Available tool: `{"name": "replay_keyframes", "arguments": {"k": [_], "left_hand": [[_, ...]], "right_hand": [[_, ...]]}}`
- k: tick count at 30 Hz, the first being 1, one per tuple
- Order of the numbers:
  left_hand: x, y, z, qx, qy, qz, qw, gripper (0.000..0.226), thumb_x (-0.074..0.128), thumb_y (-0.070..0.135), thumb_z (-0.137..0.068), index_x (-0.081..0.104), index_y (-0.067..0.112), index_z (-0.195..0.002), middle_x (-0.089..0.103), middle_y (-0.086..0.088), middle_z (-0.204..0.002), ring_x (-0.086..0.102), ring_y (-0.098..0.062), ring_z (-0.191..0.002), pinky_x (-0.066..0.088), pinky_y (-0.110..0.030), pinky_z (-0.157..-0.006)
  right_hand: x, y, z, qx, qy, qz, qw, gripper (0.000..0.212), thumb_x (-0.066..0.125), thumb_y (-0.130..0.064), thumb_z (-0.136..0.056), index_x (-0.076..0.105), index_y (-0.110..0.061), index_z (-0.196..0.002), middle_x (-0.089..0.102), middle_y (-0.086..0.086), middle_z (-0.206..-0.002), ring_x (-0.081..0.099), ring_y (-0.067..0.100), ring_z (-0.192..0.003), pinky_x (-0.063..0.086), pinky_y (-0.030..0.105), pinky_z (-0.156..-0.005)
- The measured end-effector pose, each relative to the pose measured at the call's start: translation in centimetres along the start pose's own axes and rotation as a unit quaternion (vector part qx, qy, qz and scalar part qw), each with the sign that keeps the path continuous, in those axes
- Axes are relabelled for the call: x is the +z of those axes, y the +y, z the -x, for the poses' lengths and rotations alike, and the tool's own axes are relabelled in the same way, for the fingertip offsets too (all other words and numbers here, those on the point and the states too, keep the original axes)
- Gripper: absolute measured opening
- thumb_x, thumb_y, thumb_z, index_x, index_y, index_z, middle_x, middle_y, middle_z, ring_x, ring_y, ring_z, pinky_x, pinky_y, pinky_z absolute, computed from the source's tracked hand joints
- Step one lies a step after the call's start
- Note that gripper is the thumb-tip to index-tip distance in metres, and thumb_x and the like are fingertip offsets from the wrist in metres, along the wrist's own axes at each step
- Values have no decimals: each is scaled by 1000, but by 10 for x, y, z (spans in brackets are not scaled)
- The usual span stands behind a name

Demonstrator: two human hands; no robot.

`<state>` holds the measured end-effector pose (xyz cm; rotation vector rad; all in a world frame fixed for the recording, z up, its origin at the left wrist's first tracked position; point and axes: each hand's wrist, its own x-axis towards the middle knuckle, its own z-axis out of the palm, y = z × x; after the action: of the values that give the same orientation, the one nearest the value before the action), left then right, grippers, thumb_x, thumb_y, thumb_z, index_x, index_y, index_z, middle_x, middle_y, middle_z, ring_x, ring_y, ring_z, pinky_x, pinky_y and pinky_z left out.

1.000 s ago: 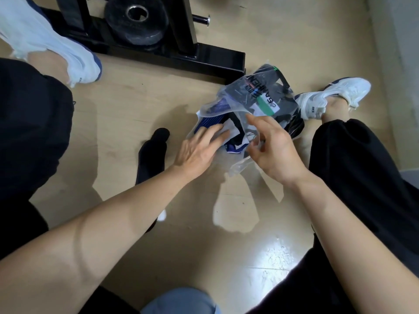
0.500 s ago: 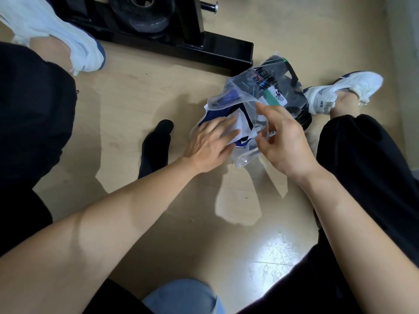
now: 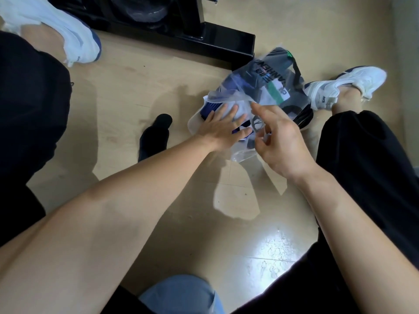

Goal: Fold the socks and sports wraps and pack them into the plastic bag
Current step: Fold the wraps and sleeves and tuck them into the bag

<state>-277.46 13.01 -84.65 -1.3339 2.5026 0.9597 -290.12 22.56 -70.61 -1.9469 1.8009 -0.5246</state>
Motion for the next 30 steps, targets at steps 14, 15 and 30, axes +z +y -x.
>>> {"name": "replay_keyframes", "arguments": {"k": [14,15,30], "left_hand": [[21,-100,116,25,319,22,947,19,59,28,-88,70,17,-99,66,-2,-95,62,-28,-90,54,-44,-73],[19,-110,124,-30,317,-2,948,21,61,29,-87,69,18,-103,64,-3,-99,60,-29,-94,53,-45,-77],[23,-129,142,-395,112,166,897,39,80,49,-75,57,24,-94,67,2,-94,63,-24,-92,51,-32,-81]], "right_hand": [[16,4,8,-67,-60,11,996,52,72,-8,-85,60,-20,-135,54,1,-126,54,13,-98,50,31,-87],[17,4,10,-68,-64,13,996,52,73,-10,-85,60,-21,-135,53,1,-128,51,10,-97,50,31,-87],[21,-31,40,-103,-111,60,987,35,70,-21,-86,67,-18,-121,65,2,-108,63,25,-97,52,36,-81]]}}
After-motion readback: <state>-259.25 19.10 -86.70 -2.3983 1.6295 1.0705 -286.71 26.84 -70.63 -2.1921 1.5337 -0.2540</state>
